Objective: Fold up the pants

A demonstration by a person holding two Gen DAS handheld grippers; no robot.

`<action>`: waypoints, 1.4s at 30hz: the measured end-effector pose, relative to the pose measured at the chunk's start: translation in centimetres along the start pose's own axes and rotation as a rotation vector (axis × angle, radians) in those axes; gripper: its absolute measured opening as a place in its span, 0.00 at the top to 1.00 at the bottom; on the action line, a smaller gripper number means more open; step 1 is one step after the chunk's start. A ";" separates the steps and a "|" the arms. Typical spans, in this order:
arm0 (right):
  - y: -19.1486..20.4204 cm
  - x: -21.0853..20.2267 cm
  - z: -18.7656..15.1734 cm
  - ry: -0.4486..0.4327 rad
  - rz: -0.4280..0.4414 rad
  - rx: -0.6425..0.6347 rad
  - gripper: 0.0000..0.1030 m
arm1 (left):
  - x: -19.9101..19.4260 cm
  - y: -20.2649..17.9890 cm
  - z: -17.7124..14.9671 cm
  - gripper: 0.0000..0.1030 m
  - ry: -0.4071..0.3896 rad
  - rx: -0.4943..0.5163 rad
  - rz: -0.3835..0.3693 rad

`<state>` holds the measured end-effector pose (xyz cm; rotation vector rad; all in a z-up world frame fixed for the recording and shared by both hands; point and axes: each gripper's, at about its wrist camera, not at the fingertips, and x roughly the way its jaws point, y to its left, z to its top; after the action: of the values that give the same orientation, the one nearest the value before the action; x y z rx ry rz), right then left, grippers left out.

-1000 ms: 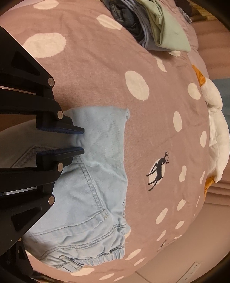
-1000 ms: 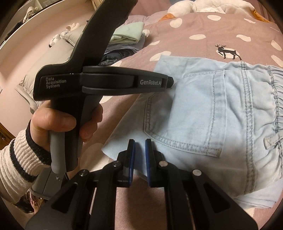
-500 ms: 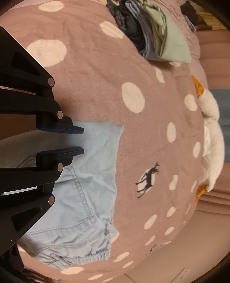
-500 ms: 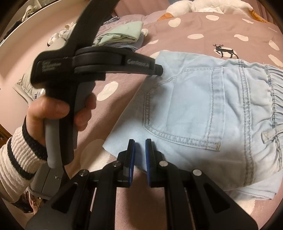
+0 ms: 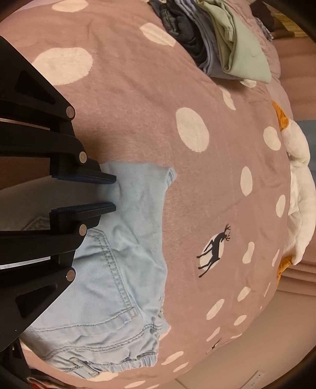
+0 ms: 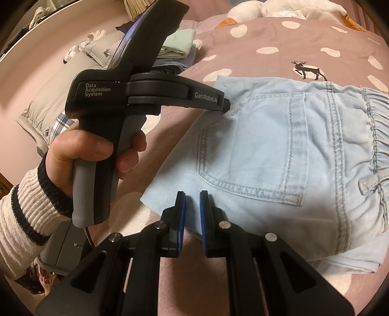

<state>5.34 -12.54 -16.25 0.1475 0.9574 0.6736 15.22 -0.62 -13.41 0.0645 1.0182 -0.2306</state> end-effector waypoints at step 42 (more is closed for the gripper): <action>-5.0 -6.9 0.0 -0.109 -0.188 0.115 0.79 | -4.8 -1.7 -6.0 0.84 -0.029 -0.015 -0.012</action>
<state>5.03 -20.55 -13.39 0.1916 0.8931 0.4335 7.39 -0.51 -12.39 0.0412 0.9916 -0.2342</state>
